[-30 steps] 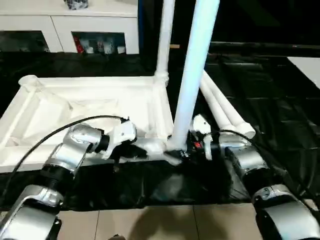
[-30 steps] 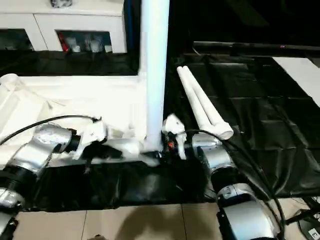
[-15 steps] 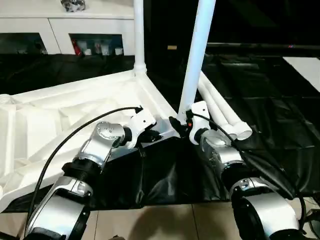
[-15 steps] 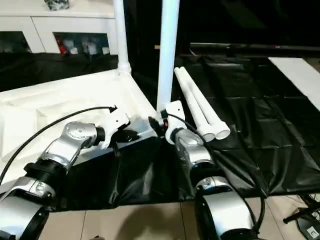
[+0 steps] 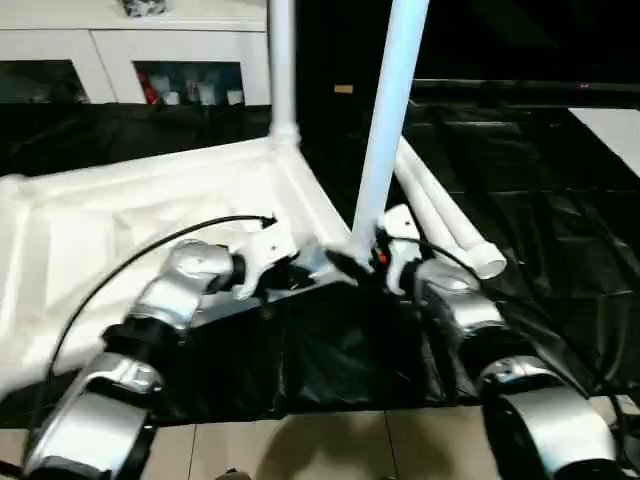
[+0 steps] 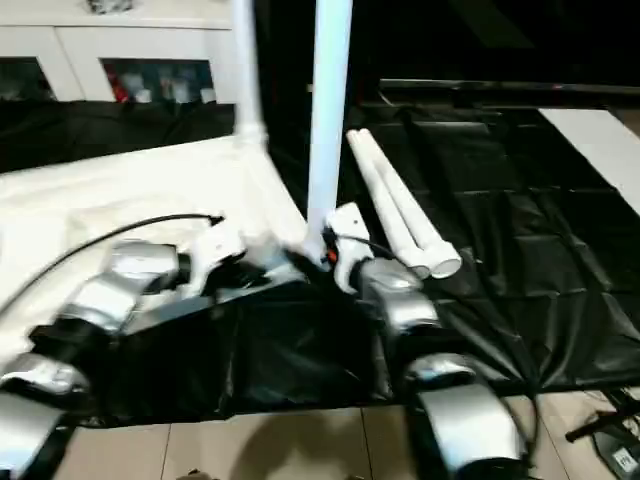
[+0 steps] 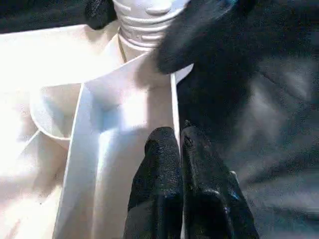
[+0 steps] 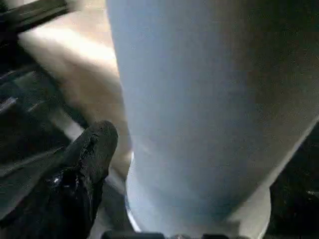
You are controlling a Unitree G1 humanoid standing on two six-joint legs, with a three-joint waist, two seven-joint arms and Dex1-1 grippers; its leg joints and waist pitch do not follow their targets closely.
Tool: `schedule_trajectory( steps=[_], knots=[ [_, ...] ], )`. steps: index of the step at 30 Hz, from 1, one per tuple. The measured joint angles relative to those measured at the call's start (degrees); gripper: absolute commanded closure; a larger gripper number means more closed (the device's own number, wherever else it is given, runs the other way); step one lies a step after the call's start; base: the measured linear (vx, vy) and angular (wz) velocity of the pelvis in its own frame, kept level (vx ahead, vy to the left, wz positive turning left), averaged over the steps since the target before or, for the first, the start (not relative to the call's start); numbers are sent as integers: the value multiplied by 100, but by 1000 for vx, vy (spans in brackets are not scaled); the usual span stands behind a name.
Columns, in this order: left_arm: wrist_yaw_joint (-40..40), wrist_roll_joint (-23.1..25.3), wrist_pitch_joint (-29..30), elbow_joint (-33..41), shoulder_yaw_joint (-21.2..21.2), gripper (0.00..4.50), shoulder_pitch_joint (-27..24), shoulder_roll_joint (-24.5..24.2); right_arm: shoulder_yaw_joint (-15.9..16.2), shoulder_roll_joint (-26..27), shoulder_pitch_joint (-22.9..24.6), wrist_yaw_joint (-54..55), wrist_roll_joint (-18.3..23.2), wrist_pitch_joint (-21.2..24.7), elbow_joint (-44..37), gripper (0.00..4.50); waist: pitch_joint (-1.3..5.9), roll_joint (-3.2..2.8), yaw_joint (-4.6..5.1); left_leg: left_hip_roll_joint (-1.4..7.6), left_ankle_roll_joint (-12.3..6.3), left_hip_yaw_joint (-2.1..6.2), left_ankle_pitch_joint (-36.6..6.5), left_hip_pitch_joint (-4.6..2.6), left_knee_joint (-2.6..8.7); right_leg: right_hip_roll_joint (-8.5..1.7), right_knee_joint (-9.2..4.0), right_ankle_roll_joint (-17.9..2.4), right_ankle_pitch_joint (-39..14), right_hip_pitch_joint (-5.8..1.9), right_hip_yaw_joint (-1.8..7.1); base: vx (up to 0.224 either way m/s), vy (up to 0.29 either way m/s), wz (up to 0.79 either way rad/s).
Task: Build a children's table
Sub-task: Rotate leg to tighten
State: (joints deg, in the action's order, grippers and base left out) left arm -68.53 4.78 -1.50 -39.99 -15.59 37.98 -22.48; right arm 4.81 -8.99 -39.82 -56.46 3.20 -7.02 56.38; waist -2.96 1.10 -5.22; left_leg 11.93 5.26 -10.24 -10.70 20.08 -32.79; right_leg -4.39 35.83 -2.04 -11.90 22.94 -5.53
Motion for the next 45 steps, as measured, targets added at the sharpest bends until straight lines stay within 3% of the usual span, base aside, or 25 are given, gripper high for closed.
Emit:
schedule_trajectory(
  steps=[4, 9, 19, 26, 31, 34, 38, 39, 41, 45],
  knots=[
    [-433, -82, -65, 25, -37, 450, -30, -102, 199, -231, 99, -833, 7, 25, -220, 53, -1, -1, -14, 1, 5, 2, -5, -2, -14, 0, 6, -2, 2, -2, 0, 0, 0, 0],
    [-867, -206, -94, 34, -71, 450, -45, -234, 360, -361, 98, -1535, 11, 87, -277, 88, -1, -2, -15, 2, 5, 5, -5, -1, -18, -1, 12, -3, 2, -3, 0, 0, 0, 0],
    [-1109, -282, -138, 49, -72, 450, -94, -340, 408, -329, 152, -1696, 67, 328, -443, 160, 0, -1, -8, 2, 6, 4, -5, -1, -18, 0, 14, -2, 1, -4, 0, 0, 0, 0],
    [-151, -42, 184, -133, 47, 450, 51, -109, 106, 64, 36, 218, -61, 233, -93, 173, 1, 0, 48, 1, 20, 7, 12, -21, -30, 0, 27, -14, 25, -16, 5, 0, 0, 0],
    [1027, 157, 673, -358, 156, 450, 262, 530, -469, 549, -328, 2398, 22, 440, 495, 175, 1, -3, 64, -2, 22, 11, 14, -16, -42, 0, 24, 10, 28, -14, 10, 0, 0, 0],
    [1583, 170, 867, -418, 211, 450, 319, 919, -648, 659, -522, 3327, 68, 503, 700, 175, 2, -4, 35, -2, 21, 11, 13, -12, -40, 0, 15, -13, 41, -13, 10, 0, 0, 0],
    [1717, 171, 893, -418, 225, 450, 328, 995, -661, 710, -547, 3601, 50, 380, 743, 175, 5, -10, 24, -4, 17, 9, 10, -3, -24, 0, 5, -6, 37, -9, 9, 0, 0, 0],
    [1709, 185, 871, -419, 223, 450, 328, 991, -661, 712, -546, 3599, 49, 333, 762, 119, 5, -11, 23, -4, 18, 9, 11, -3, -24, 0, 5, -6, 37, -8, 8, 0, 0, 0],
    [1696, 212, 846, -420, 221, 450, 328, 987, -658, 720, -544, 3573, 2, 286, 797, 119, 4, -11, 25, -3, 18, 9, 11, -2, -25, 0, 6, -6, 37, -8, 8, 0, 0, 0],
    [1562, 231, 721, -418, 191, 450, 321, 876, -657, 697, -544, 3265, -59, 252, 797, 69, 4, -9, 36, -3, 18, 9, 11, -3, -26, 0, 4, -6, 37, -5, 8, 0, 0, 0]
  ],
)
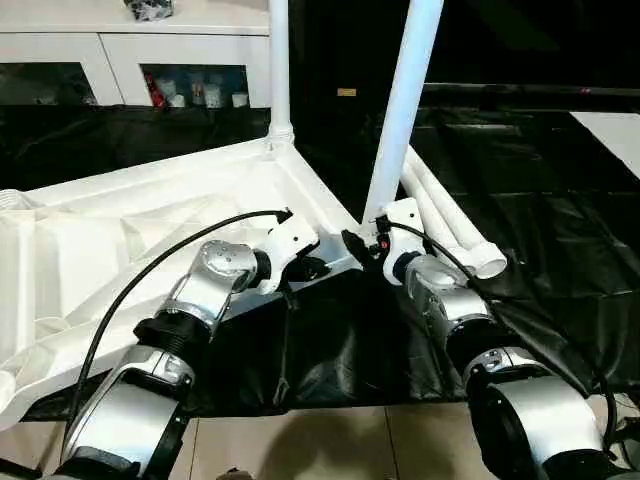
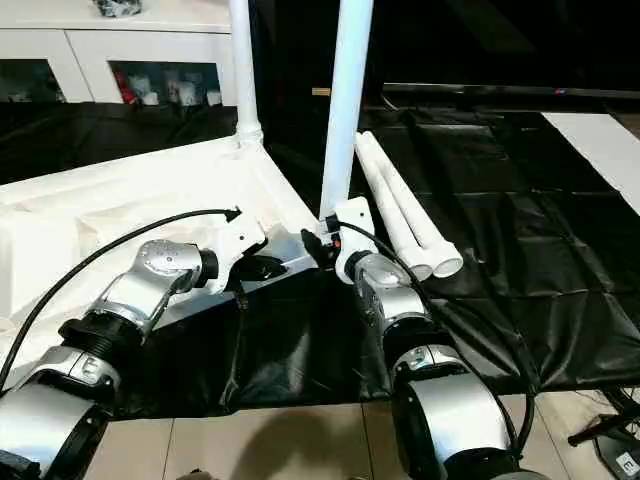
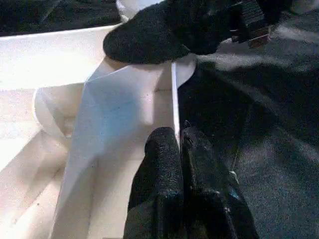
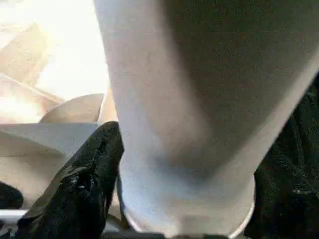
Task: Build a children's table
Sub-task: Rotate leg to tighten
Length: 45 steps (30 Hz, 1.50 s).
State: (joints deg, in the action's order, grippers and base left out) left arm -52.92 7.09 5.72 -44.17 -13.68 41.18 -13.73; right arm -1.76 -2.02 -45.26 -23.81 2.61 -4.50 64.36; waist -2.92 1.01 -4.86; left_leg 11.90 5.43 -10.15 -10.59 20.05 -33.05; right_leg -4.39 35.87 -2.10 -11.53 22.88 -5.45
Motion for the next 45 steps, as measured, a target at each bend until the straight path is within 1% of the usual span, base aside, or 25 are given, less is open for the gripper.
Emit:
schedule_trajectory(
  steps=[2, 3, 8, 11, 12, 14, 15, 19, 21, 24, 26, 31, 34, 36, 38, 39, 41, 45],
  knots=[
    [-169, -6, -128, 20, -33, 450, -19, -114, 61, -89, 0, -433, -9, -27, 0, 69, 0, 0, 20, 1, 0, 0, 0, 5, 6, 2, -1, 1, -1, 4, -1, 0, 0, 0],
    [-311, -29, -242, 44, -44, 450, -56, -202, 158, -176, 9, -756, -20, -68, 0, 69, 0, 0, 22, 2, 0, 0, 0, 6, 10, 4, -2, 3, -3, 6, -2, 0, 0, 0],
    [-933, -77, -601, 142, -110, 450, -152, -553, 482, -519, 122, -2175, -53, -203, -161, 69, -1, -1, -16, 6, -4, -1, -2, 9, 12, 8, -2, 0, -9, 16, -5, 0, 0, 0],
    [-1527, -176, -795, 231, -171, 450, -238, -833, 764, -855, 347, -3463, -51, -268, -565, 69, -1, -1, -35, 6, -14, -1, -8, 9, 2, 6, -3, 0, -9, 15, -5, 0, 0, 0],
    [-1641, -187, -834, 231, -178, 450, -239, -867, 803, -898, 364, -3671, -51, -268, -602, 69, 0, 1, -37, 6, -15, 0, -9, 9, -3, 6, -2, -1, -9, 14, -5, 0, 0, 0],
    [-1834, -201, -886, 236, -198, 450, -239, -930, 864, -956, 381, -4012, -50, -258, -657, 69, 0, 0, -38, 6, -15, 0, -9, 5, -11, 4, 2, -2, -8, 13, -5, 0, 0, 0],
    [-1915, -218, -905, 236, -204, 450, -239, -960, 890, -975, 407, -4140, -47, -253, -705, 94, 0, 0, -40, 6, -15, 0, -9, 4, -13, 4, 4, -2, -8, 13, -5, 0, 0, 0],
    [-2311, -317, -993, 256, -268, 450, -252, -1106, 1018, -1071, 429, -4723, -44, -215, -797, 113, 0, 0, -46, 7, -15, 1, -9, 3, -13, 4, 5, -2, -8, 11, -5, 0, 0, 0],
    [-2416, -333, -1008, 269, -287, 450, -256, -1147, 1053, -1070, 429, -4853, -43, -205, -798, 136, 0, -1, -44, 7, -15, 1, -9, 3, -13, 4, 5, -2, -8, 12, -5, 0, 0, 0],
    [-2539, -350, -1069, 269, -295, 450, -268, -1186, 1059, -1073, 472, -4944, -10, -121, -901, 146, 0, -1, -45, 7, -14, 1, -9, 3, -13, 4, 5, -2, -8, 12, -5, 0, 0, 0],
    [-2571, -352, -1072, 269, -293, 450, -269, -1194, 1070, -1072, 487, -4966, -7, -69, -957, 166, 0, -1, -43, 7, -14, 1, -9, 3, -12, 4, 5, -2, -8, 12, -5, 0, 0, 0],
    [-2508, -349, -1041, 268, -272, 450, -278, -1194, 1018, -1021, 527, -4780, -7, -30, -991, 178, 0, -1, -37, 7, -14, 1, -8, 2, -12, 4, 7, -2, -8, 9, -5, 0, 0, 0],
    [-1831, -197, -786, 110, -175, 450, -206, -1019, 768, -756, 481, -3608, -29, 1, -751, 180, 0, -1, -15, 6, -1, 1, 0, -12, -14, 4, 18, -10, -1, -12, -2, 0, 0, 0],
    [-1171, -40, -559, -77, -115, 450, -34, -752, 514, -519, 406, -2464, -34, 22, -544, 181, 0, -1, -11, 4, 3, 3, 2, -17, -18, 3, 17, 8, -3, -12, 0, 0, 0, 0],
    [-760, 16, -432, -122, -108, 450, 13, -518, 377, -405, 322, -1713, -12, 98, -431, 181, -1, -5, -2, 3, 3, 3, 2, -13, -20, 3, 8, 16, -4, -12, 1, 0, 0, 0],
    [-660, 17, -397, -127, -93, 450, 12, -458, 334, -367, 298, -1517, -1, 121, -393, 181, 0, -4, 1, 3, 3, 4, 2, -13, -20, 3, 8, 16, -3, -13, 1, 0, 0, 0],
    [-298, 35, -218, -146, -55, 450, 24, -213, 189, -222, 260, -789, 11, 150, -332, 181, 2, -6, -7, 2, 3, 4, 2, -12, -20, 3, 9, 16, 2, -13, 2, 0, 0, 0],
    [-20, 54, -103, -162, -20, 450, 37, -47, 75, -43, 244, -140, 13, 119, -301, 181, 21, -37, -10, 1, 2, 5, 2, -8, -16, 3, 6, -1, 11, -13, 2, 0, 0, 0]
  ],
)
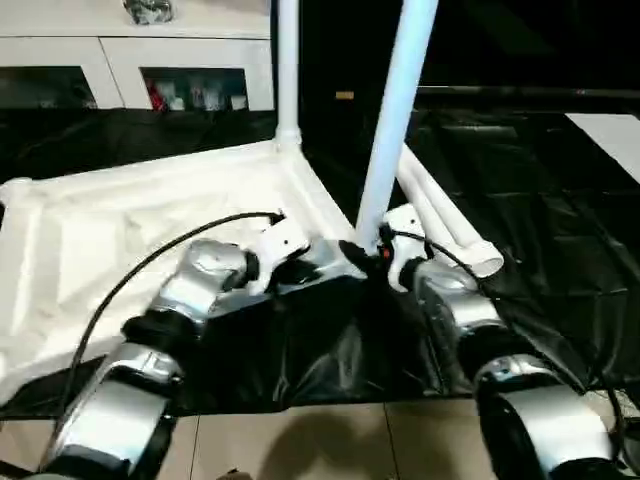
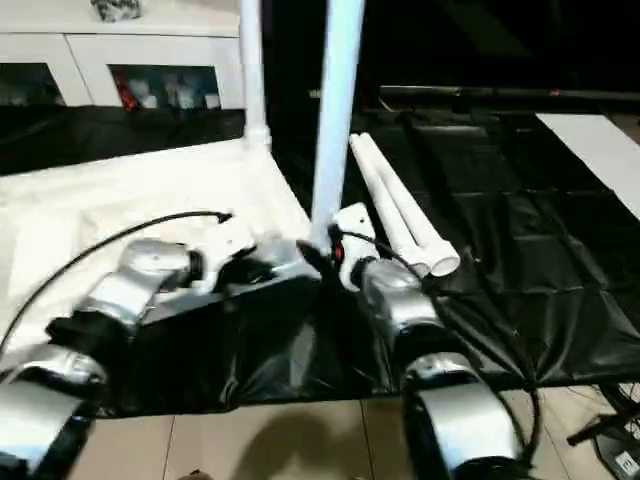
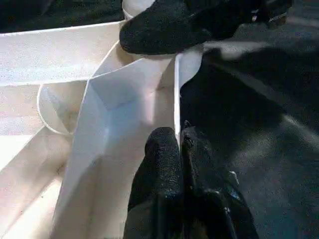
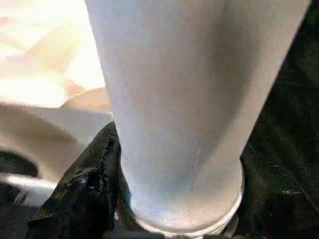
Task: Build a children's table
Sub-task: Rotate leg to tighten
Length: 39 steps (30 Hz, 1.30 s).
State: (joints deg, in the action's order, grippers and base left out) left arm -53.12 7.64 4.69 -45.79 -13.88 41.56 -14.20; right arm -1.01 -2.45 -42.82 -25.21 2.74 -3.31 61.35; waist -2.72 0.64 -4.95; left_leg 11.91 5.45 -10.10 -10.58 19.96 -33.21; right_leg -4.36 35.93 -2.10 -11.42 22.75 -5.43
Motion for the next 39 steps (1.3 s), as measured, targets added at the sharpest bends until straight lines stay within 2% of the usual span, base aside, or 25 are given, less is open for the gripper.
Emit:
schedule_trajectory(
  steps=[1, 2, 4, 9, 13, 18, 23, 24, 26, 27, 29, 32, 36, 39],
  knots=[
    [22, 3, 3, 0, 0, 450, 3, 13, -28, 22, 0, 49, -2, -26, 7, 181, 2, -3, 0, -1, -1, 0, -1, 1, 2, 0, -3, 1, 0, 0, 0, 0, 0, 0],
    [28, 5, 3, 0, 0, 450, 5, 18, -30, 28, 0, 75, -5, -86, 18, 146, 2, -3, 0, 0, -1, 0, -1, 3, 4, 0, -5, 1, -1, 2, 0, 0, 0, 0],
    [18, 11, -7, 0, -4, 450, 13, 19, -30, 35, 1, 85, -39, -178, 60, 111, 2, -5, 0, -1, -1, 0, -1, 4, 5, 0, -8, 1, 0, 4, 0, 0, 0, 0],
    [-123, 68, -172, -1, -19, 450, 13, -67, 22, 23, 1, -132, -129, -276, 75, 70, 2, -6, 5, -1, -2, 0, -2, 5, 8, 0, -15, 1, 0, 10, -2, 0, 0, 0],
    [-577, -17, -423, 59, -69, 450, -40, -292, 241, -246, 24, -1043, -135, -402, 35, 70, 1, -6, 19, 0, -6, -1, -4, 15, 24, 4, -26, 2, -3, 22, -4, 0, 0, 0],
    [-1393, -148, -765, 155, -161, 450, -124, -644, 579, -652, 250, -2680, -119, -612, -287, 70, 0, -7, -30, 4, -17, -1, -10, 22, 29, 6, -27, 0, -17, 28, -13, 0, 0, 0],
    [-2008, -222, -874, 228, -204, 450, -189, -838, 822, -951, 372, -3920, -94, -563, -621, 70, 0, -7, -35, 3, -26, -2, -16, 20, 6, 0, -23, -1, -16, 23, -12, 0, 0, 0],
    [-2086, -242, -898, 238, -218, 450, -202, -861, 845, -983, 399, -4076, -76, -541, -675, 85, 0, -7, -37, 3, -26, -2, -16, 18, 5, 0, -23, -1, -16, 21, -12, 0, 0, 0],
    [-2265, -259, -963, 282, -246, 450, -236, -924, 917, -1044, 402, -4402, -51, -454, -733, 85, 0, -7, -37, 4, -26, -1, -16, 16, 5, 0, -19, -1, -16, 18, -12, 0, 0, 0],
    [-2342, -285, -995, 296, -275, 450, -251, -956, 954, -1076, 402, -4540, -44, -428, -752, 85, 0, -7, -39, 4, -26, -1, -16, 15, 6, 0, -19, -1, -16, 17, -12, 0, 0, 0],
    [-2447, -305, -1017, 328, -283, 450, -273, -993, 1012, -1105, 402, -4722, -16, -405, -776, 118, 0, -7, -40, 4, -25, -1, -16, 12, 6, 0, -18, -1, -16, 16, -12, 0, 0, 0],
    [-2553, -326, -1019, 333, -286, 450, -274, -1023, 1034, -1113, 402, -4793, -16, -354, -822, 129, 0, -7, -39, 4, -25, -1, -16, 11, 6, 0, -18, -1, -16, 17, -12, 0, 0, 0],
    [-2604, -342, -1017, 333, -280, 450, -274, -1032, 1028, -1106, 405, -4835, -11, -297, -847, 163, 0, -7, -39, 4, -25, -1, -16, 12, 6, 0, -18, -1, -16, 18, -12, 0, 0, 0],
    [-2544, -342, -974, 332, -268, 450, -280, -1032, 930, -1034, 461, -4644, -6, -227, -880, 168, 1, -5, -31, 4, -25, -1, -15, 12, 6, 0, -14, -1, -16, 16, -11, 0, 0, 0]
  ],
)
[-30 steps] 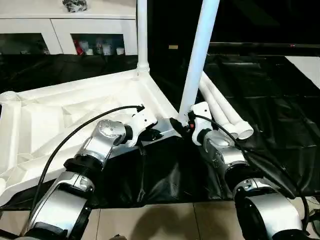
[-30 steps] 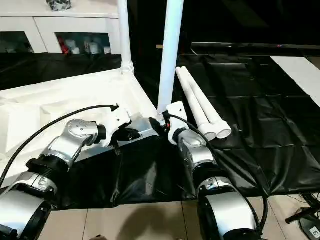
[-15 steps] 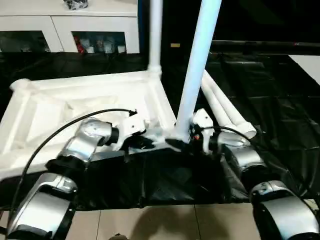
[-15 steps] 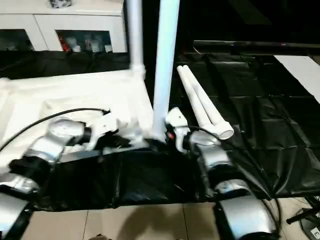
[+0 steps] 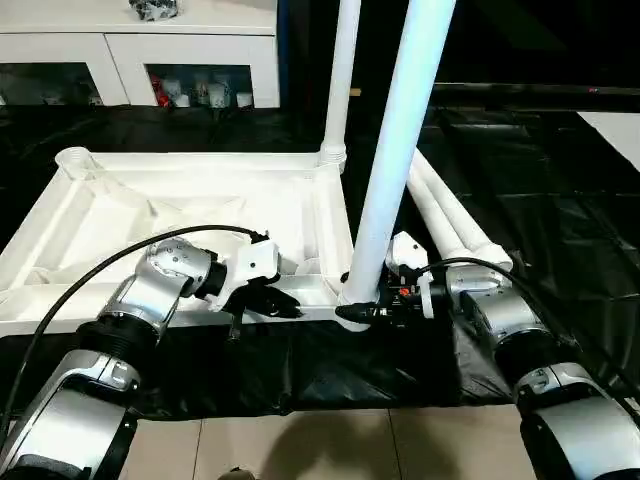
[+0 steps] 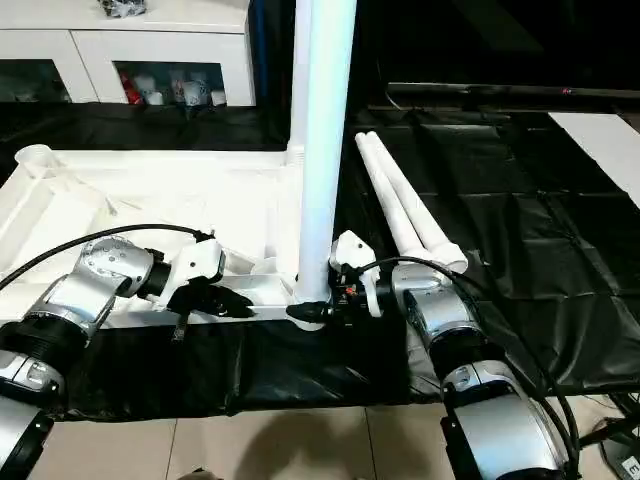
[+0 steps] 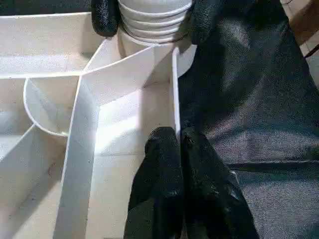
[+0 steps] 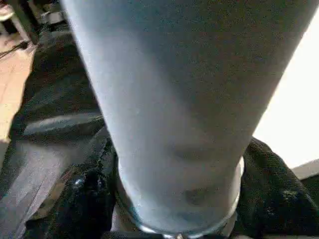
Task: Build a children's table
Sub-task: Rotate leg to tighten
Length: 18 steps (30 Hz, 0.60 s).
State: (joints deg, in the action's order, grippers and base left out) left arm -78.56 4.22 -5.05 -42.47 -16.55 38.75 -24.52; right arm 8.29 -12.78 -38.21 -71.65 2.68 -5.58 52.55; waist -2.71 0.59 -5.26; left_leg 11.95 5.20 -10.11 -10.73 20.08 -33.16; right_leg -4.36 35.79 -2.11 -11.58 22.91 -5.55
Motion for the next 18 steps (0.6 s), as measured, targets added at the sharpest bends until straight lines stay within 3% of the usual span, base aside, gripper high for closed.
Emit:
schedule_trajectory(
  steps=[6, 10, 15, 17, 18],
  knots=[
    [1296, 238, 485, -291, 191, 450, 203, 435, -438, 444, -163, 2212, -16, 51, 479, 176, -1, 3, 36, -3, 22, 1, 15, -13, -3, 0, 3, 25, -3, -12, 7, 0, 0, 0],
    [2270, 333, 924, -471, 312, 450, 349, 1009, -810, 763, -387, 3881, -3, 157, 836, 177, 0, 3, 41, -5, 22, 1, 16, -15, -8, 0, 4, 23, 7, -15, 12, 0, 0, 0],
    [2753, 338, 1147, -516, 374, 450, 422, 1297, -1006, 975, -524, 4854, -3, 240, 943, 177, 1, 0, 29, -6, 21, 1, 15, -4, 9, 0, -7, 11, 18, -12, 11, 0, 0, 0],
    [2753, 345, 1117, -515, 375, 450, 422, 1299, -1010, 985, -526, 4888, -5, 166, 960, 108, 1, 0, 30, -7, 20, 0, 14, -2, 13, 0, -12, 11, 18, -12, 11, 0, 0, 0],
    [2750, 346, 1103, -515, 374, 450, 422, 1298, -1010, 985, -526, 4883, -16, 154, 970, 105, 1, 0, 30, -7, 20, 0, 14, -2, 13, 0, -13, 11, 18, -10, 11, 0, 0, 0]
  ],
)
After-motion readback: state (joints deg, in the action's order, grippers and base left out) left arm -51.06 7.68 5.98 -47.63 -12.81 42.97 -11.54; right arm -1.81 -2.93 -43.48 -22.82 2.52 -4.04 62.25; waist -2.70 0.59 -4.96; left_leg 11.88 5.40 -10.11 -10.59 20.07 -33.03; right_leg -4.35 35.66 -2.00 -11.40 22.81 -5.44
